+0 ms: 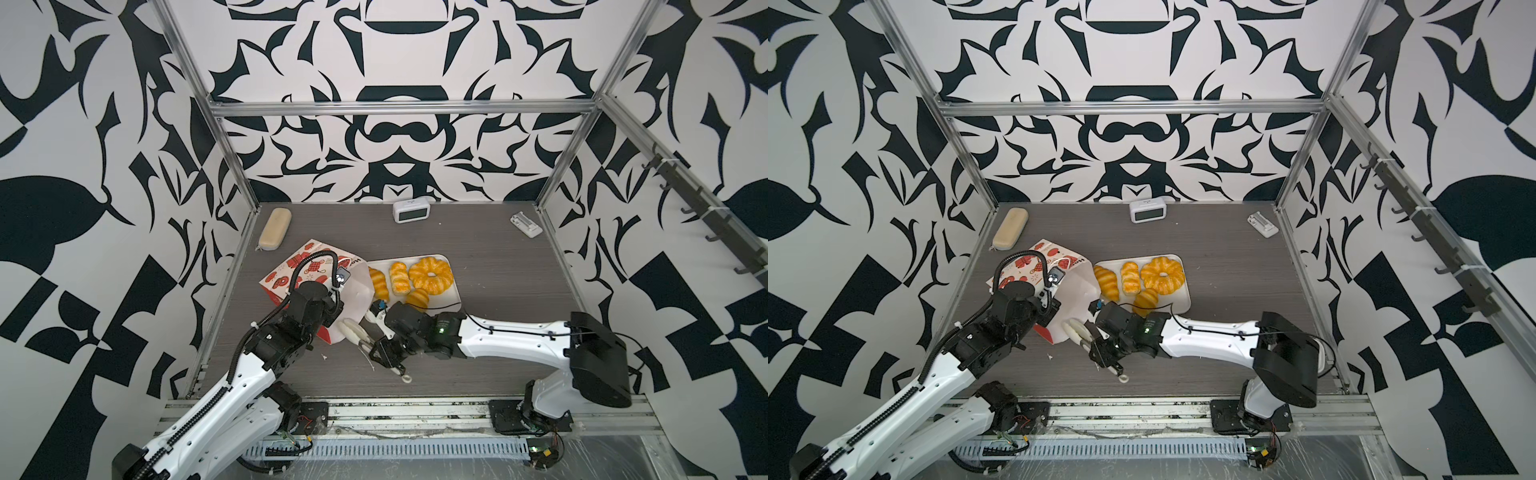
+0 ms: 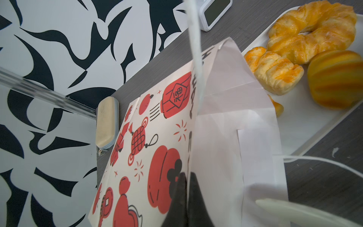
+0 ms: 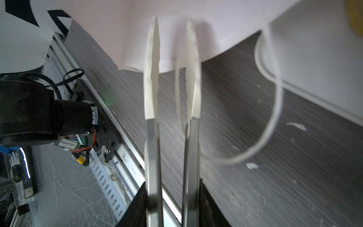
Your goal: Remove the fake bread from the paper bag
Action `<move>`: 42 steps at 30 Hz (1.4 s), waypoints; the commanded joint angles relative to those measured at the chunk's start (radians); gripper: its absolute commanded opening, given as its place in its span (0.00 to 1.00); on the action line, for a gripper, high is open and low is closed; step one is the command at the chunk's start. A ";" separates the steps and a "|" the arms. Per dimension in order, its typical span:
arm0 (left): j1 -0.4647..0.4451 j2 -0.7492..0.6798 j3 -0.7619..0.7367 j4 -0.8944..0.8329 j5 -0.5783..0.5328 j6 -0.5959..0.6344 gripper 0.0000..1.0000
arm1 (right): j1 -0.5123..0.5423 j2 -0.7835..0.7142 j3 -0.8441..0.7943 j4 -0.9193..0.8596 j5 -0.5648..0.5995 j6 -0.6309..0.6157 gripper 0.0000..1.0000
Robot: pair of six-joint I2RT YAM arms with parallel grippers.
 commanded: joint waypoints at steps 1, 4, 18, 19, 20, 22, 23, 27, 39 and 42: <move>0.002 0.015 0.058 -0.030 -0.007 0.011 0.00 | 0.008 0.025 0.084 0.115 -0.065 -0.025 0.39; 0.002 0.032 0.093 -0.066 -0.018 0.013 0.00 | 0.013 0.055 0.105 0.154 -0.101 -0.014 0.39; -0.051 0.321 0.491 -0.417 -0.156 0.053 0.00 | 0.005 0.105 0.148 0.287 -0.239 0.029 0.38; -0.054 0.347 0.522 -0.445 -0.153 0.057 0.00 | 0.001 0.103 0.147 0.296 -0.246 0.033 0.38; -0.058 0.376 0.555 -0.474 -0.158 0.062 0.00 | -0.003 0.099 0.143 0.309 -0.254 0.039 0.38; -0.068 0.433 0.616 -0.529 -0.184 0.073 0.00 | -0.014 0.095 0.130 0.343 -0.266 0.057 0.38; -0.070 0.462 0.649 -0.557 -0.185 0.079 0.00 | -0.023 0.093 0.116 0.372 -0.279 0.072 0.38; -0.082 0.589 0.759 -0.607 -0.195 0.079 0.00 | -0.062 0.102 0.067 0.472 -0.324 0.144 0.37; -0.091 0.586 0.740 -0.556 -0.175 0.066 0.00 | -0.076 0.103 0.054 0.441 -0.317 0.131 0.36; -0.091 0.562 0.721 -0.554 -0.161 0.063 0.00 | -0.077 0.112 0.059 0.441 -0.321 0.131 0.36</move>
